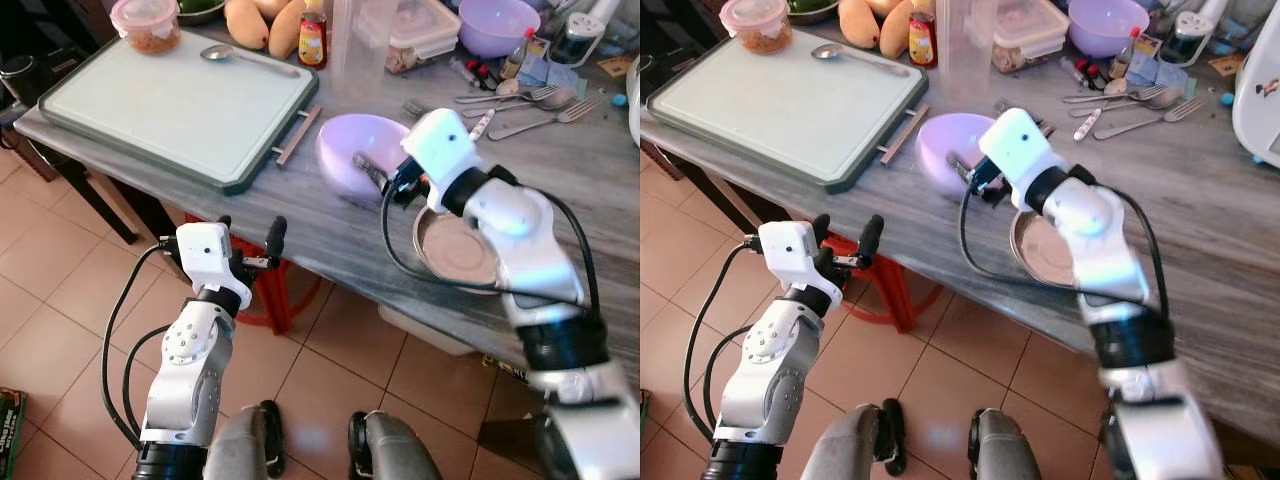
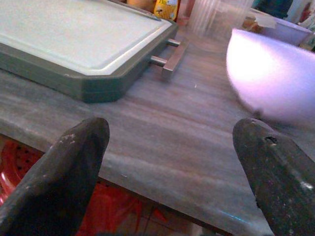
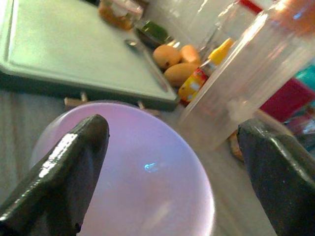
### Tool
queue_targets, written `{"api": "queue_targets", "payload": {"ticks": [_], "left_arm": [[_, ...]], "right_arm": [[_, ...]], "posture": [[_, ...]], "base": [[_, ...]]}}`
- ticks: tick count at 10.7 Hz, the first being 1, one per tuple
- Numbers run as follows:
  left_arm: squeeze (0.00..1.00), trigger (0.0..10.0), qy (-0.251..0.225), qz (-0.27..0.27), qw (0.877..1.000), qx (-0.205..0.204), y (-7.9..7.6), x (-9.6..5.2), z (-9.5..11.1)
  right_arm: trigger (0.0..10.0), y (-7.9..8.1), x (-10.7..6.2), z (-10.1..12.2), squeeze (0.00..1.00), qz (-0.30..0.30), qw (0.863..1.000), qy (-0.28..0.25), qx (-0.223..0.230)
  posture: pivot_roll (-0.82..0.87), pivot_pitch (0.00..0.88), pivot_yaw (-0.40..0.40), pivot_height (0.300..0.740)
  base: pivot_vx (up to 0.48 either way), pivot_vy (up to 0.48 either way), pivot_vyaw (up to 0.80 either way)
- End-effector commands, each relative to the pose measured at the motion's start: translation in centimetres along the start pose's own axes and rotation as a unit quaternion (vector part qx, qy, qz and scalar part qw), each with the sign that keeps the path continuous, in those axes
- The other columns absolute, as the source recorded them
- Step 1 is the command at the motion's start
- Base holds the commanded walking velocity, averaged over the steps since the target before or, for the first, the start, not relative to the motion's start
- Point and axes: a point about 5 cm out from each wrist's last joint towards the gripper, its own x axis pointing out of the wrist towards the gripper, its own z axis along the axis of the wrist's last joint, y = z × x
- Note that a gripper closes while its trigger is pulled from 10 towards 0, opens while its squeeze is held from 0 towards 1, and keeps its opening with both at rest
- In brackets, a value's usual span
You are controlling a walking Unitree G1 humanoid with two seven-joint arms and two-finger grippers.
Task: Setting the table
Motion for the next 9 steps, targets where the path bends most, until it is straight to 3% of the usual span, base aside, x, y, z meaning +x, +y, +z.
{"api": "queue_targets", "payload": {"ticks": [1, 3, 4, 5, 7, 9], "left_arm": [[0.00, 10.0, 0.006, -0.004, 1.000, 0.002, 0.1, -0.1, -0.2], [0.00, 10.0, 0.008, -0.007, 1.000, 0.004, 0.1, 0.0, -0.2], [0.00, 10.0, 0.006, -0.007, 1.000, 0.005, 0.1, 0.0, -0.2], [0.00, 10.0, 0.005, -0.001, 1.000, 0.005, 0.3, -0.1, -0.1], [0.00, 10.0, 0.008, 0.001, 1.000, 0.004, 0.4, -0.5, -0.3], [0.00, 10.0, 0.012, -0.004, 1.000, 0.003, 0.3, -0.4, -0.3]], "right_arm": [[10.0, 0.1, -0.4, 0.2, 0.33, -0.019, 1.000, -0.008, -0.003], [10.0, 0.8, -0.9, 0.1, 0.10, -0.046, 0.999, -0.013, 0.026], [10.0, 0.0, -1.5, -0.3, 0.00, -0.112, 0.993, 0.002, 0.040], [10.0, -1.1, -3.2, -1.0, 0.00, -0.199, 0.979, 0.028, 0.025], [10.0, -1.5, -6.0, -2.2, 0.00, -0.276, 0.959, 0.065, -0.002], [10.0, -0.6, -7.6, -4.1, 0.00, -0.304, 0.943, 0.132, 0.035]], "posture": [[-0.06, 0.171, 0.022, 0.740], [-0.06, 0.168, 0.022, 0.740], [-0.06, 0.167, 0.018, 0.740], [-0.05, 0.171, 0.013, 0.740], [-0.06, 0.180, 0.018, 0.740], [-0.07, 0.191, 0.026, 0.740]], "base": [[0.000, 0.000, 0.00], [0.000, 0.000, 0.00], [0.000, 0.000, 0.00], [0.000, 0.000, 0.00], [0.000, 0.000, 0.00], [0.000, 0.000, 0.00]]}}
